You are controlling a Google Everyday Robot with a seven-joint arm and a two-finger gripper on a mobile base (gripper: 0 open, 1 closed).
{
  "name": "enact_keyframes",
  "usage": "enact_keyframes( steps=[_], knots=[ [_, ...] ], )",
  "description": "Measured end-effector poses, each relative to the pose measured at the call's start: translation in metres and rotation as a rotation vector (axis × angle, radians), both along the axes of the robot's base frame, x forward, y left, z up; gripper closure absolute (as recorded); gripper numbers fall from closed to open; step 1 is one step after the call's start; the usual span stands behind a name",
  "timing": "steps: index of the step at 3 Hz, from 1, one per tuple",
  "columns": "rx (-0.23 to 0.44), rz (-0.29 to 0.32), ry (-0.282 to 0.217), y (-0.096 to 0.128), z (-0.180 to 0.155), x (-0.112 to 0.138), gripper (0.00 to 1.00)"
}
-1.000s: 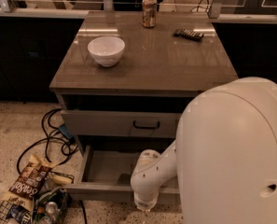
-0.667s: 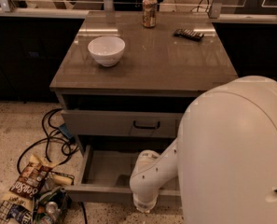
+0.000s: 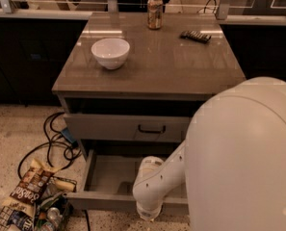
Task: Open middle drawer
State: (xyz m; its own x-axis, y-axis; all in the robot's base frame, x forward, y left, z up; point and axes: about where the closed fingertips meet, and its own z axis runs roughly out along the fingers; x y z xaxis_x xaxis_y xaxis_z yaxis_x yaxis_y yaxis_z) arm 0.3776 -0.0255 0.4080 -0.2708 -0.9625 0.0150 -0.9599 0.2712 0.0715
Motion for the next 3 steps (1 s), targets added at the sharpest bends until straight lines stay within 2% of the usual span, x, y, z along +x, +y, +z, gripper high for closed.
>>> enact_keyframes(
  steps=[1, 2, 3],
  knots=[
    [0.000, 0.000, 0.000, 0.0000, -0.0029, 0.0000, 1.00],
    [-0.001, 0.001, 0.001, -0.0003, -0.0033, -0.0006, 0.87],
    [-0.001, 0.001, 0.003, -0.0006, -0.0037, -0.0012, 0.64]
  ],
)
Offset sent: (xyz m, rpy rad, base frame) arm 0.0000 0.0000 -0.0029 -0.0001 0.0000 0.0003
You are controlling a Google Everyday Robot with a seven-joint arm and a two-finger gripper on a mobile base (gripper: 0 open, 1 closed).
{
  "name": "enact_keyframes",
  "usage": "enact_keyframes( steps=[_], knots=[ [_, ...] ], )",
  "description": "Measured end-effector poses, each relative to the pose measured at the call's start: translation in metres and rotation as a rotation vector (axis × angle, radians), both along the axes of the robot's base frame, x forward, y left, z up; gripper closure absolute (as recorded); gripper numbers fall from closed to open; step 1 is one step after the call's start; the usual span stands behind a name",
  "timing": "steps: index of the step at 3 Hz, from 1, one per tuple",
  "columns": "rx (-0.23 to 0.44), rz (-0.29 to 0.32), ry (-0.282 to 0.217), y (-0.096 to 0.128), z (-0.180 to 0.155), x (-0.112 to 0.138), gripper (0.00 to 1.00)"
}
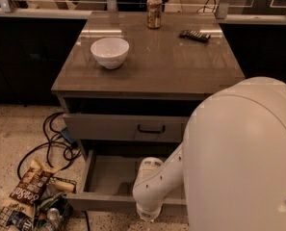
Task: Open middle drawer
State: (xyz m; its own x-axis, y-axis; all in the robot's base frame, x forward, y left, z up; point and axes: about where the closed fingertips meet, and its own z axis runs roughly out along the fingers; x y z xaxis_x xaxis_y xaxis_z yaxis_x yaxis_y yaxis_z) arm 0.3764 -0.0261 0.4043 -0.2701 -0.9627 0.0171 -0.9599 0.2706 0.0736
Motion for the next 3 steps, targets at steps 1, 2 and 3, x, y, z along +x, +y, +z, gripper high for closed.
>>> enact_keyframes(
  steps=[1, 2, 3],
  knots=[
    [0.000, 0.000, 0.001, -0.0002, -0.0002, -0.0004, 0.40],
    [0.000, 0.000, 0.001, -0.0002, 0.0000, -0.0004, 0.17],
    [-0.001, 0.000, 0.003, -0.0006, -0.0005, -0.0012, 0.00]
  ],
)
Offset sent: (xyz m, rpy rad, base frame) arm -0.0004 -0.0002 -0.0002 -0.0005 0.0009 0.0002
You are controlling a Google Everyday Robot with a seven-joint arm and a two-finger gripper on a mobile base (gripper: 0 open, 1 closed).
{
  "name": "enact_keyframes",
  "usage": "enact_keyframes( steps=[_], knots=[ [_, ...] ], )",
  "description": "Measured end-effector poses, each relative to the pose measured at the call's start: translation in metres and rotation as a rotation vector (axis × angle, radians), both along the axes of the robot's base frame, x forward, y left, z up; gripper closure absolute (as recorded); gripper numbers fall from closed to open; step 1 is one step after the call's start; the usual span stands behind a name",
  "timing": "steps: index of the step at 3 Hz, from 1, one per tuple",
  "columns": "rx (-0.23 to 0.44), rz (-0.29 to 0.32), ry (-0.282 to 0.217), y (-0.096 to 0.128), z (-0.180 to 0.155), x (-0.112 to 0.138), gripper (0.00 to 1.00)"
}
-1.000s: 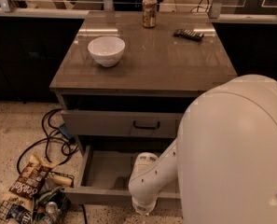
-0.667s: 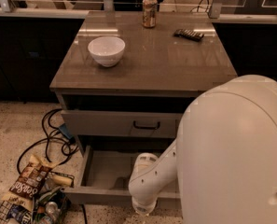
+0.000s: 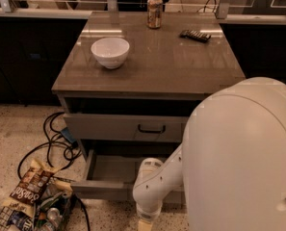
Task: Open middle drawer
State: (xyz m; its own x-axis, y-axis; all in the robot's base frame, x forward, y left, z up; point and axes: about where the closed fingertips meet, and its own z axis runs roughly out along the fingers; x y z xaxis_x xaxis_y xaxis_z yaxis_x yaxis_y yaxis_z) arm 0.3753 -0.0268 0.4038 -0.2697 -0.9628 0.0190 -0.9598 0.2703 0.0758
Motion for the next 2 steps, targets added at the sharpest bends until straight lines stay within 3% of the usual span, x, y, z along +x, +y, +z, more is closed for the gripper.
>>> enact_keyframes(
  steps=[2],
  knots=[
    [-0.014, 0.031, -0.021, 0.008, 0.023, 0.002, 0.00]
  ],
)
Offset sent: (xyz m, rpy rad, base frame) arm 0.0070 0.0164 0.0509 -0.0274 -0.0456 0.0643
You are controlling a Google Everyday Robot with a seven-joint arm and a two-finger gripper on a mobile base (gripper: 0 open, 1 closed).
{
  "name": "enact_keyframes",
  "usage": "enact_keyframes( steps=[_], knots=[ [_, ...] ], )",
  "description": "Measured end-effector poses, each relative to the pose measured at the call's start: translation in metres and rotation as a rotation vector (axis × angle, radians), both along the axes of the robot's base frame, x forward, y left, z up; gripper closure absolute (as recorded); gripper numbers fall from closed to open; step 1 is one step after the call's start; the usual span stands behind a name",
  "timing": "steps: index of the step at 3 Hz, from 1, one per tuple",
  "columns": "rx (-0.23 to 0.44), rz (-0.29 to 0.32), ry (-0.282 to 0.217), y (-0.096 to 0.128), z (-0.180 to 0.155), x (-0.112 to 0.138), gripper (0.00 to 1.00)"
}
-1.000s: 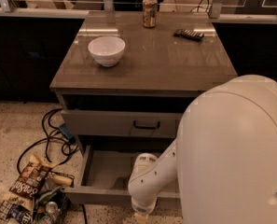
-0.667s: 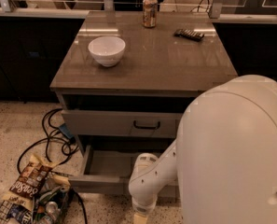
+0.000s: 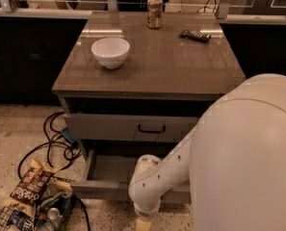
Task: Open middle drawer
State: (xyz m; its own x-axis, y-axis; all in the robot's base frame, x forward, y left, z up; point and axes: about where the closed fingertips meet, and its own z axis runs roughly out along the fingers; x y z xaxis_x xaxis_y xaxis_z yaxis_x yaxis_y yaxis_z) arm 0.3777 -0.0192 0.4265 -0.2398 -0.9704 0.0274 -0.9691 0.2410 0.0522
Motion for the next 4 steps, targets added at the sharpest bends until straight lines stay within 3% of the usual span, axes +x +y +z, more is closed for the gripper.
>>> enact_keyframes(
  steps=[1, 2, 3, 4],
  knots=[
    [-0.037, 0.014, -0.037, 0.003, 0.042, -0.010, 0.00],
    [-0.033, 0.003, -0.134, -0.009, 0.099, 0.000, 0.00],
    [0.039, -0.071, -0.237, -0.039, 0.149, 0.029, 0.00],
    [0.220, -0.302, -0.348, -0.106, 0.180, 0.078, 0.00]
  ],
)
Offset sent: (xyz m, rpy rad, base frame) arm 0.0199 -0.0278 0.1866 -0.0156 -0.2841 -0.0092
